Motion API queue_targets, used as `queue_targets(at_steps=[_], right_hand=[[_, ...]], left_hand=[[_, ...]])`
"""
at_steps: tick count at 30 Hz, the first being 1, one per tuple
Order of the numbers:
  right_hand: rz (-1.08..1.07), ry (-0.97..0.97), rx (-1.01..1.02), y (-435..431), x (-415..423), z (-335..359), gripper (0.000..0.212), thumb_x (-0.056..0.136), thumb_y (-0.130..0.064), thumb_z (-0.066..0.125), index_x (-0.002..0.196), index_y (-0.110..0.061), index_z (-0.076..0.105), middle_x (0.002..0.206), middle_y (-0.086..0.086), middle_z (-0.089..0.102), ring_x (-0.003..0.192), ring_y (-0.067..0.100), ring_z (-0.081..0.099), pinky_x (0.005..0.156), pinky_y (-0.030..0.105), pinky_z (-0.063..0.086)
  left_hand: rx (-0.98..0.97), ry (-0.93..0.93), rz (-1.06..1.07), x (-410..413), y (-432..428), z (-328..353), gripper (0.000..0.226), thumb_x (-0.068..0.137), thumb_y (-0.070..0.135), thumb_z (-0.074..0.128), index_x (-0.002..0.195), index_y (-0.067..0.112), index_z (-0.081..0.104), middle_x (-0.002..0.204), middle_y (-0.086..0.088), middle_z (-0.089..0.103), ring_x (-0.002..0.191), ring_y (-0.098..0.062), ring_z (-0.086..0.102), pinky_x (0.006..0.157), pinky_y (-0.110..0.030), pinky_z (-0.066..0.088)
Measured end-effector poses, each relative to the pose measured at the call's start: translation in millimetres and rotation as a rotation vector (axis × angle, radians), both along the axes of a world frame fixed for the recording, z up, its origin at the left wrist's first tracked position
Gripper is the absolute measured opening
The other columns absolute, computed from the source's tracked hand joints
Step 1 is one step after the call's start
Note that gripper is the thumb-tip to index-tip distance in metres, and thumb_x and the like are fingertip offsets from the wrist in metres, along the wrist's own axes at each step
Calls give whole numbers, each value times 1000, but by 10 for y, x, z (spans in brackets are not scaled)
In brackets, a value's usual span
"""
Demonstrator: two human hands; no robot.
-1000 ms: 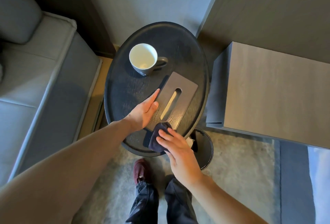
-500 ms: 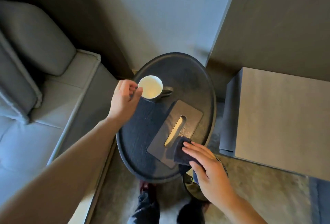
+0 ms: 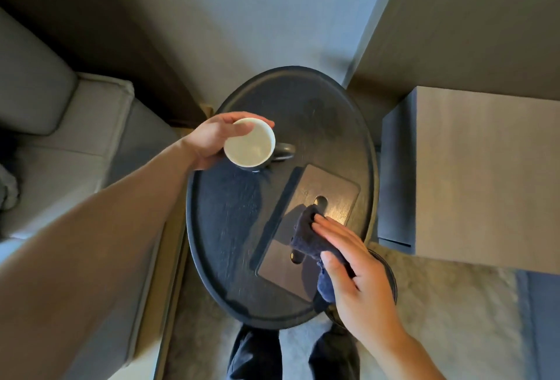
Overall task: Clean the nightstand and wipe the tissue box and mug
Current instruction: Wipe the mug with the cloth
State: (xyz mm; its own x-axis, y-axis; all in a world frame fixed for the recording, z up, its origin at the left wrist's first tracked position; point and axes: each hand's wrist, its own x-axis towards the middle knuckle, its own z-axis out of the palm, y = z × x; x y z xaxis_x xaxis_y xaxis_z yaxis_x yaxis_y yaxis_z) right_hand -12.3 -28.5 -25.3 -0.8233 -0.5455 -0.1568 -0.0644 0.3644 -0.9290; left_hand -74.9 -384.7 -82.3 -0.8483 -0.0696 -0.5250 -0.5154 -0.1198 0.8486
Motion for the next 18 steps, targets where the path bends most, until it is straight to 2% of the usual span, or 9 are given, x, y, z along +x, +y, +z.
queue_targets(at_steps=[3,6,10,13,16,18], right_hand=[[-69,-10,-14,-223,-64,26,49,100,-2,57,137,-36,58,142,-25,58,139,4,50,117,30,39],[-155,-36,-31,-453,-177,26,43,103,-6,54,141,-26,59,142,-15,61,136,9,54,115,43,44],[-264,-72,-54,-776,-337,-5,39,104,-34,52,142,-38,56,136,-5,67,122,26,65,99,63,53],[-332,-37,-64,-1011,-451,64,40,102,-40,52,141,-32,58,138,-4,66,126,20,63,102,56,53],[-356,25,-77,-1248,-531,140,38,105,-23,51,142,-27,55,144,-7,61,135,7,53,112,41,46],[-361,90,-94,-1438,-545,171,40,105,-16,51,144,-24,53,148,-7,56,141,8,47,116,42,43]], left_hand=[[58,28,71,-32,-42,-94,48,95,36,62,133,7,63,139,-24,59,114,-36,59,88,-44,52],[67,49,204,-59,-87,-101,44,94,38,63,130,13,67,131,-22,61,112,-34,58,88,-38,53],[165,23,442,-115,-69,-135,27,101,19,55,122,9,70,120,-19,68,112,-34,61,86,-36,58],[210,-61,621,-141,36,-121,26,103,13,51,120,7,70,124,-21,68,112,-35,64,92,-44,56],[293,-113,768,-98,147,-65,31,104,13,49,128,4,67,128,-22,68,117,-36,66,98,-46,57],[356,-125,827,-70,224,34,35,104,15,46,132,5,64,130,-21,68,119,-37,66,97,-47,58]])
